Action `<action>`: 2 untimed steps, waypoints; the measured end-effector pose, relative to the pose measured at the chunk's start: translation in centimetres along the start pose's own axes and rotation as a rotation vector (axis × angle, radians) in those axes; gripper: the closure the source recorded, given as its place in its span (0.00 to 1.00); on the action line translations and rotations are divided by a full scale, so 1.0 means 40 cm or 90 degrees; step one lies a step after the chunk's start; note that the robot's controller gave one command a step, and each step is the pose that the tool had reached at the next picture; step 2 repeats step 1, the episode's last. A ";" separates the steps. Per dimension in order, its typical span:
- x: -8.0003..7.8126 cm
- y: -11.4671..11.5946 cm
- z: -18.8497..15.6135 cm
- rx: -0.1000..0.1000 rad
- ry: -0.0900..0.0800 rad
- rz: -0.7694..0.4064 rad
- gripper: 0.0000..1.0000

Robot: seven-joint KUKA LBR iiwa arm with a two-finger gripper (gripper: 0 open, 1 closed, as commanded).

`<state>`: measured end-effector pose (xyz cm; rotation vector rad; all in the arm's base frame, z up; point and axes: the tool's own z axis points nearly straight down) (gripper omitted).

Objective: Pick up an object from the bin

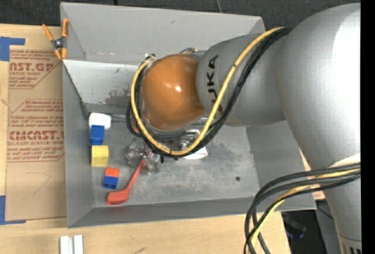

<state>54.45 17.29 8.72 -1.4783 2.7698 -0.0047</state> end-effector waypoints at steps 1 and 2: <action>0.014 -0.007 -0.049 -0.001 0.000 -0.103 1.00; 0.014 -0.007 -0.049 -0.001 0.000 -0.103 1.00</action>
Offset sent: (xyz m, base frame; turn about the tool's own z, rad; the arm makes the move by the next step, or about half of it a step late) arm -0.0215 0.0081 0.0124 0.0585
